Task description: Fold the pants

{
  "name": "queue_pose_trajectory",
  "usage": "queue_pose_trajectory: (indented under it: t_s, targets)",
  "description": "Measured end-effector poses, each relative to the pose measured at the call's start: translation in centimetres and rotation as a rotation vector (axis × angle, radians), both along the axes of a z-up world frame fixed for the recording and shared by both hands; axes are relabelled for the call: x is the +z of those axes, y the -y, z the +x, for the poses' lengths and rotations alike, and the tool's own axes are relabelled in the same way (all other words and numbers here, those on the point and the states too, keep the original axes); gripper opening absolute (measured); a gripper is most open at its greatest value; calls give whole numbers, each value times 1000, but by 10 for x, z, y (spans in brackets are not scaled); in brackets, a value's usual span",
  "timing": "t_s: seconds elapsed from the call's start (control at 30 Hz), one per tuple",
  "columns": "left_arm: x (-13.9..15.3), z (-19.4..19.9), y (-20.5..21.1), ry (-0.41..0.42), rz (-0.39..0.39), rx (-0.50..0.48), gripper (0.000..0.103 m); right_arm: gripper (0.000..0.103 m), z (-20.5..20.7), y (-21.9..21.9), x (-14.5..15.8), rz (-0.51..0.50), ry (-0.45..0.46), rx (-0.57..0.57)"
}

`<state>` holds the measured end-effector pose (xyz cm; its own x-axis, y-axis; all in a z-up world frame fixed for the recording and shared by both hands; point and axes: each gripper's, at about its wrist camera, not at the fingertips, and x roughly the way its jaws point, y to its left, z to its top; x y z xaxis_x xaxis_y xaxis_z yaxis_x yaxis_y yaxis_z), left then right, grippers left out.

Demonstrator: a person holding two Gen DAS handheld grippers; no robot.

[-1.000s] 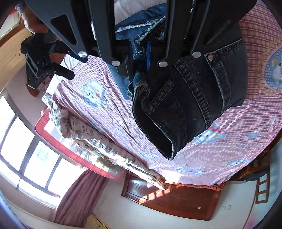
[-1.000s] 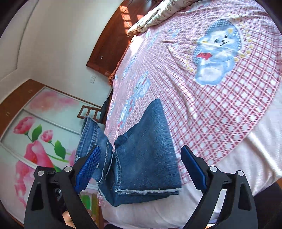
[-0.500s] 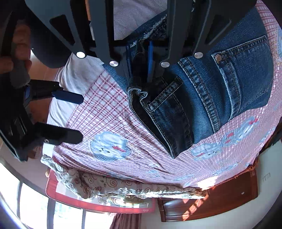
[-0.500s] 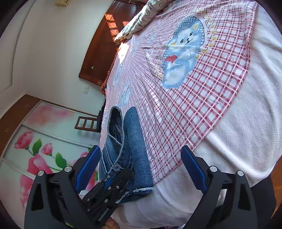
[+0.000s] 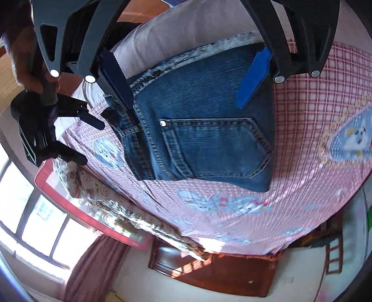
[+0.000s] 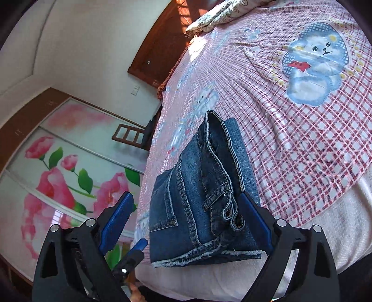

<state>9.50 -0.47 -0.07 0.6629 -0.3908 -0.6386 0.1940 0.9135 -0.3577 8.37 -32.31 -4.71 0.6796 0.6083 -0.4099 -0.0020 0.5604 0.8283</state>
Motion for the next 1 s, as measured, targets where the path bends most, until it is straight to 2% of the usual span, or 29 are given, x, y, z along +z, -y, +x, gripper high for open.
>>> queue_pose_trajectory:
  t_s: [0.1, 0.2, 0.23, 0.27, 0.3, 0.33, 0.37, 0.43, 0.47, 0.57, 0.67, 0.73, 0.77, 0.87, 1.0]
  targets:
    - [-12, 2, -19, -39, -89, -4, 91, 90, 12, -14, -4, -139, -40, 20]
    - [-20, 7, -17, -88, -102, -14, 94, 77, 18, -24, -11, -237, -72, 36]
    - [-20, 10, -13, -104, -88, -24, 96, 64, 20, -27, -14, -263, -81, 45]
    - [-20, 12, -9, -115, -66, -34, 99, 55, 21, -30, -17, -286, -89, 65]
    - [-20, 13, -5, -123, -38, -34, 100, 51, 21, -33, -19, -330, -95, 80]
    - [-20, 16, -1, -137, -17, -32, 101, 38, 22, -36, -19, -379, -94, 102]
    - [-21, 19, 1, -156, -2, -24, 101, 18, 22, -36, -18, -410, -92, 117]
    - [-22, 21, 1, -172, -8, -9, 101, 8, 19, -25, -14, -328, -83, 138]
    - [-22, 23, -1, -178, -24, -6, 101, 8, 16, -21, -9, -297, -74, 147]
    - [-23, 27, -9, -195, -56, -11, 101, 8, 8, -28, 1, -365, -62, 192]
    - [-24, 27, -16, -202, -91, -41, 101, 8, 6, -20, -22, -358, -129, 178]
    - [-24, 28, -17, -209, -115, -49, 101, 8, 8, -14, -43, -291, -161, 141]
    - [-24, 29, -17, -216, -114, -46, 101, 8, 8, -14, -45, -275, -164, 126]
    - [-25, 33, -13, -233, -92, -33, 101, 8, 6, -20, -39, -318, -160, 119]
    - [-24, 36, -7, -249, -52, -1, 101, 8, -1, -9, -37, -236, -201, 68]
